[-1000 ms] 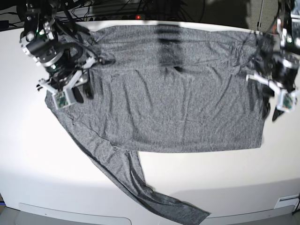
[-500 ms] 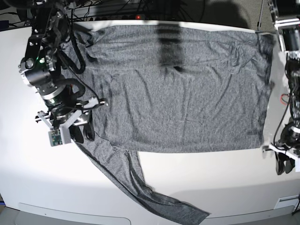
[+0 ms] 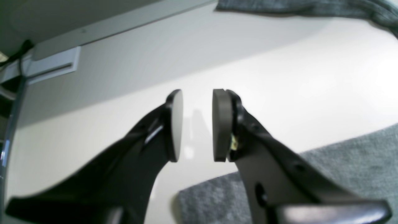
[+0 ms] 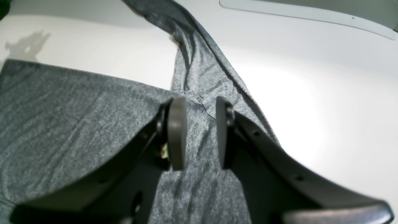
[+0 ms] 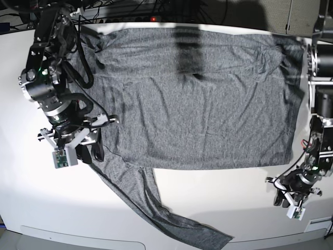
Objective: Fold the T-shirt properly
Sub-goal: 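Release the shirt and move both grippers to the hem corners, then pinch the hem corners with both grippers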
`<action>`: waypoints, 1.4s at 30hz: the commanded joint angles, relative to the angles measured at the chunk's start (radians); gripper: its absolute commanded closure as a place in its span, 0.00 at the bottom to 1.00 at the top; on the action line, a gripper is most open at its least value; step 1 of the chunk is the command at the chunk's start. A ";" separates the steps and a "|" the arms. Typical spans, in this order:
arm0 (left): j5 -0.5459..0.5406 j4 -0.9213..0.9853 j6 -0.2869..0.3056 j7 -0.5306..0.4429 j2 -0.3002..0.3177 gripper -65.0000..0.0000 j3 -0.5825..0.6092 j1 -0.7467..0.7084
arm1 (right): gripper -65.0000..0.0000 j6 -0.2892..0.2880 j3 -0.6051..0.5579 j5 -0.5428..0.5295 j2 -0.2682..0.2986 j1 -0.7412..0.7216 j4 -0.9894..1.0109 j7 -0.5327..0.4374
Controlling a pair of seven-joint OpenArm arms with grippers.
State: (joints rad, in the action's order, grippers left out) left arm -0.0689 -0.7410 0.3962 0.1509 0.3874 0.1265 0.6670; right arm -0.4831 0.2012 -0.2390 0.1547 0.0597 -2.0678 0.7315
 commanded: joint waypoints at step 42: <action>-0.250 0.550 0.080 -0.091 -0.007 0.50 0.038 0.098 | 0.74 -0.003 0.002 -0.004 0.003 -0.015 -0.017 0.089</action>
State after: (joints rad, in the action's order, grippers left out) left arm -0.3096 -0.1787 0.4725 0.0601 0.3687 0.1654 0.7368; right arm -0.4835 0.2016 -0.2386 0.1547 0.0586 -2.0678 0.8436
